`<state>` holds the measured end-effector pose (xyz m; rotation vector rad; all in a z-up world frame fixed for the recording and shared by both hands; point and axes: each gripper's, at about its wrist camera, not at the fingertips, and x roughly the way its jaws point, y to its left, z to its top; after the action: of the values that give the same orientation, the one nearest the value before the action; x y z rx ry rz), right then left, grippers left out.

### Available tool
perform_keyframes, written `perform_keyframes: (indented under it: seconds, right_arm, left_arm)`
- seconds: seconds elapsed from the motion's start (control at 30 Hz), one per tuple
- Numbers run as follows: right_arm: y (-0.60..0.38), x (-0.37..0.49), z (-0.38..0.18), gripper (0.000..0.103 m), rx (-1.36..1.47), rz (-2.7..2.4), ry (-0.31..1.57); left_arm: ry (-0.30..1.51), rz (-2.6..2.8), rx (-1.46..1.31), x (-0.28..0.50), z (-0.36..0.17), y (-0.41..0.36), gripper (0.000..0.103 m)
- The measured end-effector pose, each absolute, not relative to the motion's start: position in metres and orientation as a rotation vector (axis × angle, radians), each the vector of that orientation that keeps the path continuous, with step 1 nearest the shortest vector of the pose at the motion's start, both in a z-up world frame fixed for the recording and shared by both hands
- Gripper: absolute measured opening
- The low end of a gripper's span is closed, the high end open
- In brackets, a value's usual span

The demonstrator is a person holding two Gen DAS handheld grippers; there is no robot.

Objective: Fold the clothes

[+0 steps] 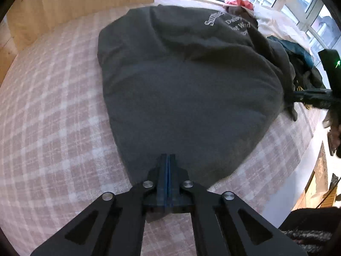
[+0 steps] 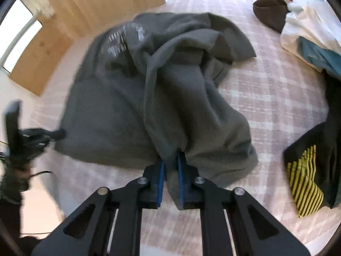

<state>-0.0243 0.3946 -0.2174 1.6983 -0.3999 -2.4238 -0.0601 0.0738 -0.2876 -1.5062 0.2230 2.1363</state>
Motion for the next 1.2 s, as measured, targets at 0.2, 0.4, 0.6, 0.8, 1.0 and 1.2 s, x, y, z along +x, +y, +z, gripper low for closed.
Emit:
perform_keyframes:
  seconds: [0.2, 0.4, 0.6, 0.8, 1.0, 1.2]
  right_arm:
    - [0.482, -0.005, -0.171, 0.006, 1.622, -2.557, -0.613]
    - [0.515, 0.004, -0.170, 0.014, 1.798, -2.821, -0.331]
    - [0.482, -0.003, -0.196, 0.061, 1.749, -2.735, -0.190]
    - [0.460, -0.026, -0.226, 0.061, 1.764, -2.634, 0.036]
    - [0.461, -0.025, -0.240, 0.061, 1.739, -2.579, 0.020]
    - [0.461, -0.021, -0.244, 0.018, 1.637, -2.518, -0.116]
  left_arm:
    - [0.183, 2.135, -1.515, -0.055, -0.287, 0.070, 0.000]
    - [0.184, 2.177, -1.540, -0.046, -0.278, 0.068, 0.000]
    - [0.069, 2.241, -1.530, -0.019, -0.243, 0.037, 0.018]
    - [0.058, 2.235, -1.561, -0.031, -0.245, 0.048, 0.028]
    - [0.202, 2.257, -1.654, -0.039, -0.278, 0.079, 0.036]
    - [0.222, 2.265, -1.608, -0.034, -0.279, 0.090, 0.003]
